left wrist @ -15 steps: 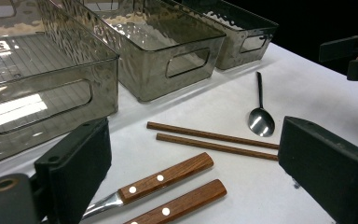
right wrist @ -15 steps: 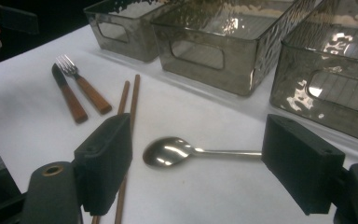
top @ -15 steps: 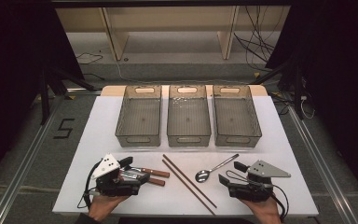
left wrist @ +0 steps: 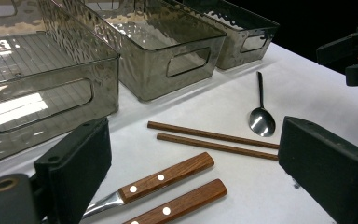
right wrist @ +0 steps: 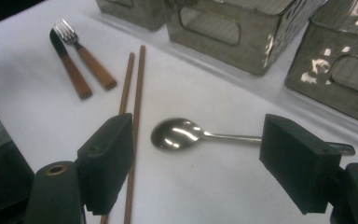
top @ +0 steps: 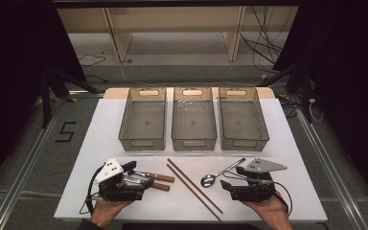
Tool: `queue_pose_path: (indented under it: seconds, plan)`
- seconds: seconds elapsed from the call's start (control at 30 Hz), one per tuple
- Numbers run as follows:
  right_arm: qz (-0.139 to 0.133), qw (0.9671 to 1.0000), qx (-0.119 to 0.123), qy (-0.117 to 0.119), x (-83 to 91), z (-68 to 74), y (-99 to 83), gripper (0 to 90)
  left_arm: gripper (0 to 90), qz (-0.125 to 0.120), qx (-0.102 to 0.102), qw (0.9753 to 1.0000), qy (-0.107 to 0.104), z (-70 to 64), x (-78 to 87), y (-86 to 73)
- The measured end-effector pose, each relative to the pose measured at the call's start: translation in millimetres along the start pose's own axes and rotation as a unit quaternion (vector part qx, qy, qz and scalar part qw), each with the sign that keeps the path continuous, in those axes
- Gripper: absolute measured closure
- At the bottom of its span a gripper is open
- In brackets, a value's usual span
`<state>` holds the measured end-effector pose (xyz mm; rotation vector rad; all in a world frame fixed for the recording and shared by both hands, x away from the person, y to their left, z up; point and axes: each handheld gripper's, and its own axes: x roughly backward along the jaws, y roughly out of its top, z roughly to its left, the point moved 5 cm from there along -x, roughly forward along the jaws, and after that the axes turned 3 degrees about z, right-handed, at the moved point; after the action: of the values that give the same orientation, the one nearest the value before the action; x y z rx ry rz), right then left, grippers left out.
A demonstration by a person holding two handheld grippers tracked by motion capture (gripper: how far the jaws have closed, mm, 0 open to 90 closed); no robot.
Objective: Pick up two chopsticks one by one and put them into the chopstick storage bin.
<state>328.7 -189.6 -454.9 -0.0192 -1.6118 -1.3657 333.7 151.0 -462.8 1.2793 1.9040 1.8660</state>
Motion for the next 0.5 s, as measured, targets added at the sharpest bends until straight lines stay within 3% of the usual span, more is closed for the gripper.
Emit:
queue_pose_path:
  seconds: [0.27, 0.4, 0.5]
  plan:
    - [0.067, 0.9975, 0.022, -0.005, -11.2, 12.0, 12.5, 31.6, 9.2, 0.0, -0.002, 1.0, 0.0, 0.7, 0.4, 0.2]
    - [0.104, 0.994, 0.033, 0.008, -20.8, 20.0, 15.7, 36.4, 9.2, 0.0, -0.001, 1.0, 0.0, 0.8, 0.4, 0.2]
    - [0.139, 0.9895, 0.039, 0.015, -28.1, 26.6, 17.2, 39.5, 9.2, 0.0, -0.001, 1.0, 0.0, 0.9, 0.3, 0.2]
